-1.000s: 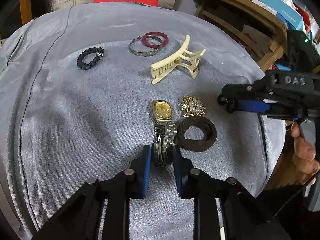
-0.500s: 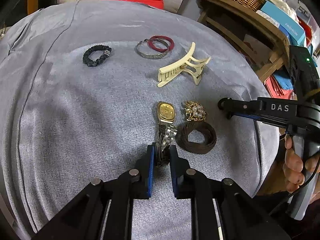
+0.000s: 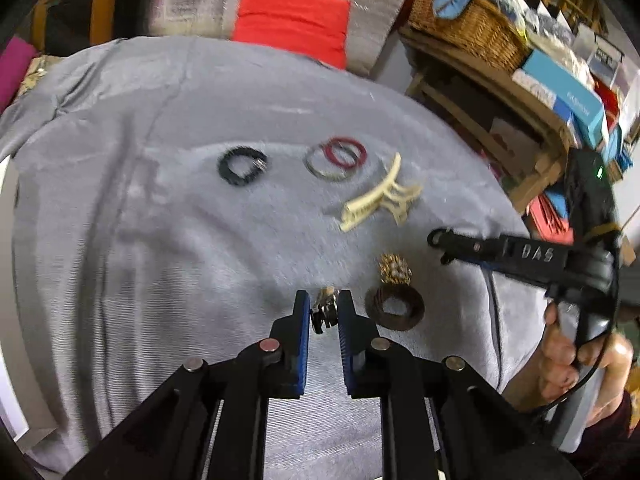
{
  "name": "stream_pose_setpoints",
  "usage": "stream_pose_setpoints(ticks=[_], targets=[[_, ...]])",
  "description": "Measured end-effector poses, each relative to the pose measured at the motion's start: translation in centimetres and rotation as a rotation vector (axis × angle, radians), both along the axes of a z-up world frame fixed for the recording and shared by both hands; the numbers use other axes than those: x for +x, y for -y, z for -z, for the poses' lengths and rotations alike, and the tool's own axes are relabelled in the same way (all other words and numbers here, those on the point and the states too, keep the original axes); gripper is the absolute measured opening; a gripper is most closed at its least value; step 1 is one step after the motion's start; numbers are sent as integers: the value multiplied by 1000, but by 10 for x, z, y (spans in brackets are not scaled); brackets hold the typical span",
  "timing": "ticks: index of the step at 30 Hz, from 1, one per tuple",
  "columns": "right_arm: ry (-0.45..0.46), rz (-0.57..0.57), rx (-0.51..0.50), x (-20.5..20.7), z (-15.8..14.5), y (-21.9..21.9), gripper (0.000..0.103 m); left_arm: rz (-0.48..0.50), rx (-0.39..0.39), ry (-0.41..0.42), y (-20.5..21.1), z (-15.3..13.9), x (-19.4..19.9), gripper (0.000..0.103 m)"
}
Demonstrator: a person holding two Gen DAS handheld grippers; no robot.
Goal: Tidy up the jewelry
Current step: 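Close the right tool on the black knotted hair tie while the left tool lifts the watch, then carry the watch in the left tool and hair tie in the right tool to the white box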
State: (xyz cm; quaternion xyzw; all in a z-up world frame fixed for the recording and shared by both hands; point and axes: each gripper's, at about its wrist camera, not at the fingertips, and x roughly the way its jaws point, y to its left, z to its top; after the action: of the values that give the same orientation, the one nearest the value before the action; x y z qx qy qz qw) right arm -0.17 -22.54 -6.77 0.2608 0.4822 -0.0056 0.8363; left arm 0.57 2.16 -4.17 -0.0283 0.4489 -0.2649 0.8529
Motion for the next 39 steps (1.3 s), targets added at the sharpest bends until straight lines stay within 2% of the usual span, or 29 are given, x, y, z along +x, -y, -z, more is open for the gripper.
stream_pose_setpoints(ticks=[9,24,34,39], targets=[[15,-39,17,0,-2,-21,20,-96,-47,6,-37,-10,5,13],[31,-83,29,5,-3,-43,20,-230,-115,81,-87,-39,-6,13],[74,-130,32,5,-10,-68,20,-383,-148,219,-164,-82,-27,13],[121,-191,49,9,-15,-101,20,-477,-117,243,-204,-85,-42,13]])
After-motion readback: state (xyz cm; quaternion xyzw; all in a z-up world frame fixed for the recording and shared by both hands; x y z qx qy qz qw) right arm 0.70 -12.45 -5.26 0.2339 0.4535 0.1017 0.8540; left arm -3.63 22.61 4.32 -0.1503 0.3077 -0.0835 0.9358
